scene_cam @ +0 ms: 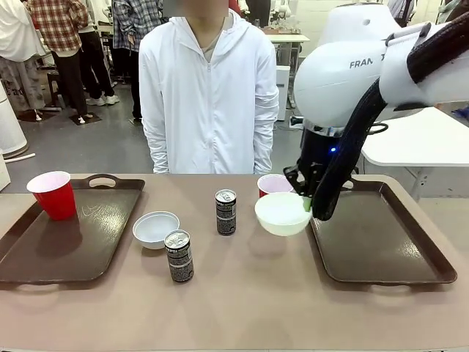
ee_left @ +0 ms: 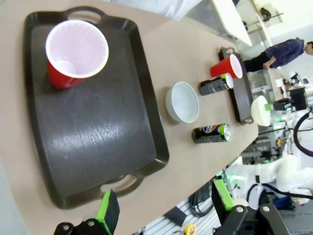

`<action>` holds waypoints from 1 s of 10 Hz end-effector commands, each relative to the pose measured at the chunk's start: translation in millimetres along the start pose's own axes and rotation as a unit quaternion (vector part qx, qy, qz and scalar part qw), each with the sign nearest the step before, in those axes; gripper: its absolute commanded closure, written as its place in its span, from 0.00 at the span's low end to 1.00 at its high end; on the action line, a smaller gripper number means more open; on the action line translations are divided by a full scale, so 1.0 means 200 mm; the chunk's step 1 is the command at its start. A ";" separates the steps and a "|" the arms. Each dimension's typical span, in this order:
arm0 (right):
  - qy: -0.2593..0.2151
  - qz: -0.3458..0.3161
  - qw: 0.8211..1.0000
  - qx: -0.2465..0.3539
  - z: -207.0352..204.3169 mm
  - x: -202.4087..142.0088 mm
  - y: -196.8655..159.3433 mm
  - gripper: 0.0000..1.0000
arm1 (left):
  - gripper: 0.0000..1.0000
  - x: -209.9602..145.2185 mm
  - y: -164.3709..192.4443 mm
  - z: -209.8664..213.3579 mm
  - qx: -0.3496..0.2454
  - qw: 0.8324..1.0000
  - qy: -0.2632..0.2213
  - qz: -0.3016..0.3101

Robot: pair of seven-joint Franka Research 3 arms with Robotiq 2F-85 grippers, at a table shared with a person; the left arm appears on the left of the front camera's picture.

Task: Prepare tableware on both trays.
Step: Pick up a Picnic Bowl from the table and place it on a Handle tray.

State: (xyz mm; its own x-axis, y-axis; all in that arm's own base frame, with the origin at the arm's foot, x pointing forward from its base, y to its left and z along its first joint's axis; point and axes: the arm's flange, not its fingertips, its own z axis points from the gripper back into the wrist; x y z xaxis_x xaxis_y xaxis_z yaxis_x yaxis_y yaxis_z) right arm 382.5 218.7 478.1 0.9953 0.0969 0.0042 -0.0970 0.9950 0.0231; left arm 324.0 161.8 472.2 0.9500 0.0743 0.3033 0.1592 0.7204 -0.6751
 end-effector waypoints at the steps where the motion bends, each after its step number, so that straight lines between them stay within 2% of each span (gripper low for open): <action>1: 0.032 0.007 0.999 -0.036 0.05 0.13 -0.18 1.00 | 0.00 0.01 0.00 0.00 -0.007 1.000 -0.006 0.003; 3: 0.036 -0.005 0.999 -0.037 0.14 0.21 -0.46 1.00 | 0.00 0.01 0.00 0.00 -0.007 1.000 -0.006 0.003; 7: 0.011 -0.026 0.999 0.047 0.23 0.24 -0.94 1.00 | 0.00 0.01 0.00 0.00 -0.007 1.000 -0.006 0.003; 8: -0.032 -0.143 0.987 0.062 0.22 0.26 -0.95 1.00 | 0.00 0.01 0.00 0.00 -0.007 1.000 -0.006 0.003; 9: 0.015 -0.025 0.999 0.018 0.25 0.24 -0.92 1.00 | 0.00 0.01 0.00 0.00 -0.007 1.000 -0.006 0.003; 10: 0.015 -0.025 0.999 0.018 0.25 0.24 -0.92 1.00 | 0.00 0.01 0.00 0.00 -0.007 1.000 -0.006 0.003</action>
State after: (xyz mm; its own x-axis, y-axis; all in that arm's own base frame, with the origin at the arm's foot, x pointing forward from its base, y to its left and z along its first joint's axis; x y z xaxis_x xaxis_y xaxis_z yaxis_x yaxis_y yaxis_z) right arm 451.0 29.4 524.8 0.9998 -0.0152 -0.0114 0.0162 0.9957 0.0907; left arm 324.0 162.0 472.1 0.9499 0.0748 0.3034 0.1590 0.7201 -0.6754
